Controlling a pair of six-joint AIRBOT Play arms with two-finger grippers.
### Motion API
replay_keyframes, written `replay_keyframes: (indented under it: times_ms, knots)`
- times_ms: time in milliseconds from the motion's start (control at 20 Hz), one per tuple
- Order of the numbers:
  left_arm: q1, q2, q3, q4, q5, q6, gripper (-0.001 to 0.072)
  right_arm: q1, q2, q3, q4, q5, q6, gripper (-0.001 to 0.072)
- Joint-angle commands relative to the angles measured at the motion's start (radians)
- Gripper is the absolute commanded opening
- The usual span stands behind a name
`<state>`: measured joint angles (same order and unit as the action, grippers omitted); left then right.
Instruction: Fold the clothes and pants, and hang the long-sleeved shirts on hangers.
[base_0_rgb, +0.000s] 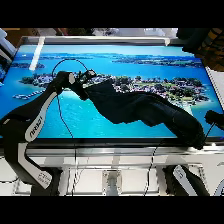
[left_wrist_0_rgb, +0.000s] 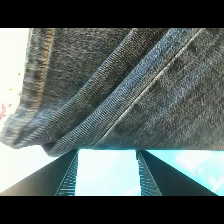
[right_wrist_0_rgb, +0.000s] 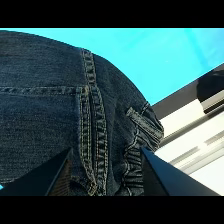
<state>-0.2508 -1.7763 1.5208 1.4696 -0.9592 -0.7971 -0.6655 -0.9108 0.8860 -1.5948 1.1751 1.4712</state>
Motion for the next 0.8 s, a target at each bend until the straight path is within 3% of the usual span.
replay_keyframes:
  times_ms: [0, 400, 450, 550, 650, 750]
  knots:
    - [-0.001, 0.034, 0.007, -0.004, 0.007, 0.064, 0.0405, -0.001, 0.0, 0.001, 0.003, -0.016, 0.0, 0.0459]
    - [-0.016, -0.046, 0.007, -0.015, 0.036, 0.066, 0.0404, -0.001, 0.0, 0.001, 0.006, -0.024, -0.003, 0.046]
    - [-0.022, -0.056, 0.007, -0.015, 0.039, 0.065, 0.0328, -0.001, 0.0, 0.001, 0.012, -0.024, -0.003, 0.0459]
    - [-0.033, -0.064, 0.007, -0.015, 0.056, 0.064, 0.0015, -0.001, 0.0, 0.001, 0.034, -0.025, -0.008, 0.046]
    - [-0.042, -0.056, 0.019, 0.009, 0.067, 0.011, 0.002, -0.001, 0.0, 0.001, 0.056, -0.026, -0.023, 0.046]
    - [-0.043, -0.018, 0.056, 0.159, 0.064, -0.127, 0.002, -0.001, 0.0, 0.001, 0.054, -0.028, -0.026, 0.0459]
